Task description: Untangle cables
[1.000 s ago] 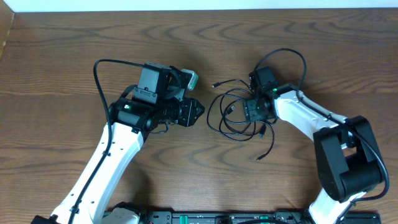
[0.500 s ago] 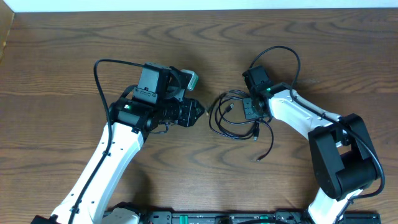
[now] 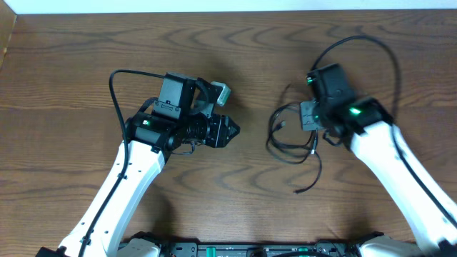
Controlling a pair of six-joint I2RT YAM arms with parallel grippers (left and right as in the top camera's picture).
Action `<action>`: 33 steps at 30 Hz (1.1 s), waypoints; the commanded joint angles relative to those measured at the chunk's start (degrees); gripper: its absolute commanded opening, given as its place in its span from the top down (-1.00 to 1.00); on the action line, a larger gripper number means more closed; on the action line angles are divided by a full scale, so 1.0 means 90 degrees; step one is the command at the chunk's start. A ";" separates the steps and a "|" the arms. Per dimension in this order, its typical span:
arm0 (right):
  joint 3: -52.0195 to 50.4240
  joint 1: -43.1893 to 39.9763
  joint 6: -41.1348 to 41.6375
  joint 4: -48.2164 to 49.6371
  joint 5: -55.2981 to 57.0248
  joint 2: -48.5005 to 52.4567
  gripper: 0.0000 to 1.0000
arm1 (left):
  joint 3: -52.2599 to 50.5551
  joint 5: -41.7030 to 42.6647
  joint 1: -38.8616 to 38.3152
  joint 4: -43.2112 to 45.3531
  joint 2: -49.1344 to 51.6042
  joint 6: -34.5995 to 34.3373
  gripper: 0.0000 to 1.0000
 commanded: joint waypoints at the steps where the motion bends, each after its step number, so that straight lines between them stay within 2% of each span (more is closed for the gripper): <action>1: 0.0216 -0.0029 0.0053 -0.0141 0.0070 -0.0503 0.98 | -0.0019 0.0427 -0.0015 -0.0012 -0.0114 0.0039 0.00; 6: 0.0345 -0.0029 0.0061 -0.0143 -0.0024 -0.0974 0.98 | -0.0022 0.0617 -0.0282 0.0015 -0.0083 0.0044 -0.08; 13: 0.0865 -0.0029 0.0180 -0.0119 -0.0019 -0.1027 0.98 | -0.0032 0.0699 -0.0925 0.0432 0.0306 0.0046 -0.09; 19: 0.1355 -0.0029 0.0321 -0.0287 -0.0051 -0.1027 0.98 | -0.0032 0.1812 -0.1486 0.1304 0.0894 0.0695 -0.09; 26: 0.1486 -0.0143 0.0697 -0.0355 -0.0607 -0.1032 0.98 | -0.0032 0.2691 -0.1625 0.2953 0.1700 0.0631 -0.09; 33: 0.1627 -0.0525 0.0801 -0.0289 -0.1506 -0.1042 0.98 | -0.0032 0.2684 -0.1642 0.3815 0.1858 0.0493 -0.08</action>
